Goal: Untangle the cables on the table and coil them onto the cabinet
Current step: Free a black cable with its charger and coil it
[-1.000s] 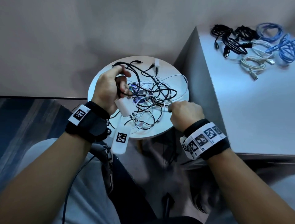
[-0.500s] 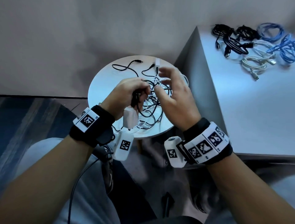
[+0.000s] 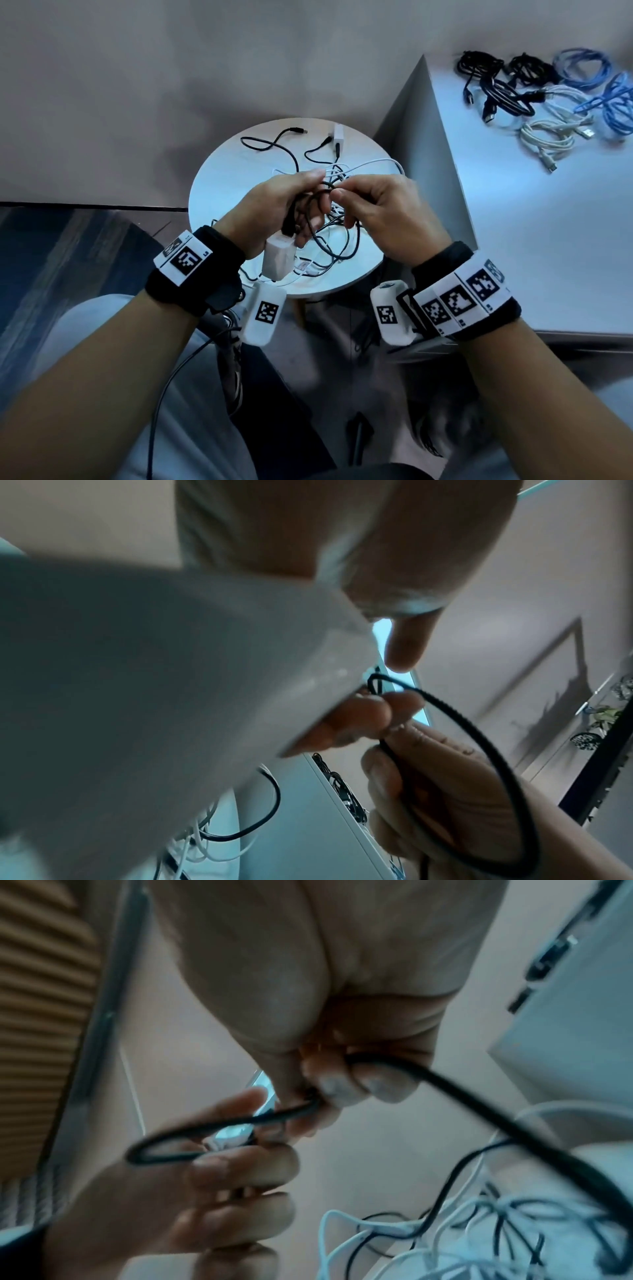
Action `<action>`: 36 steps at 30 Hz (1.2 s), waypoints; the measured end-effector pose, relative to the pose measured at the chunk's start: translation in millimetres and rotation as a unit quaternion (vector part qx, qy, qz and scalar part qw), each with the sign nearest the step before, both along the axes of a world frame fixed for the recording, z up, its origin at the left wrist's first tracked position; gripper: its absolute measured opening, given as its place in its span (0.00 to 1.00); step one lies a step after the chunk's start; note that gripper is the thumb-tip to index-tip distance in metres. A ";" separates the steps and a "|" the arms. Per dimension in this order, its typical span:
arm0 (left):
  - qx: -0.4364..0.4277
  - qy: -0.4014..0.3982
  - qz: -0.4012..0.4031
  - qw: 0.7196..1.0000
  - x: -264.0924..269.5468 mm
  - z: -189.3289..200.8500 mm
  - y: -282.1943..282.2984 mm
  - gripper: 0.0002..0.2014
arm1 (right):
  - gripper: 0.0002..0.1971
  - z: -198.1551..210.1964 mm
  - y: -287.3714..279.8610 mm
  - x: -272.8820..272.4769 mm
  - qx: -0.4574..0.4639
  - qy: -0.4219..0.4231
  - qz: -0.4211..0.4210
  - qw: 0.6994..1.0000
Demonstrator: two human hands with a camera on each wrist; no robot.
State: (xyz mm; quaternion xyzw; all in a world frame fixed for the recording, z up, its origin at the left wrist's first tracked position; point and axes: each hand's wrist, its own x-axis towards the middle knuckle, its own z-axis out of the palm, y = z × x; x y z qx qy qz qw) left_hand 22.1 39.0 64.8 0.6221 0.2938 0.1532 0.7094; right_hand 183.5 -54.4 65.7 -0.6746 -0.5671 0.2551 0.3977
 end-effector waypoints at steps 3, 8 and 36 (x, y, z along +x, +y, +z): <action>0.008 0.006 0.009 1.000 0.7 1.1 -3.8 0.22 | 0.10 8.6 -3.5 -1.8 0.020 0.015 -0.013 1.000; 0.036 0.006 -0.003 0.999 0.9 -1.0 -4.7 0.20 | 0.08 10.6 -4.4 4.2 -0.021 0.039 0.013 0.999; -0.233 -0.225 -0.056 0.944 -9.6 13.2 -1.3 0.15 | 0.14 2.2 -0.1 0.2 0.093 0.051 -0.070 0.992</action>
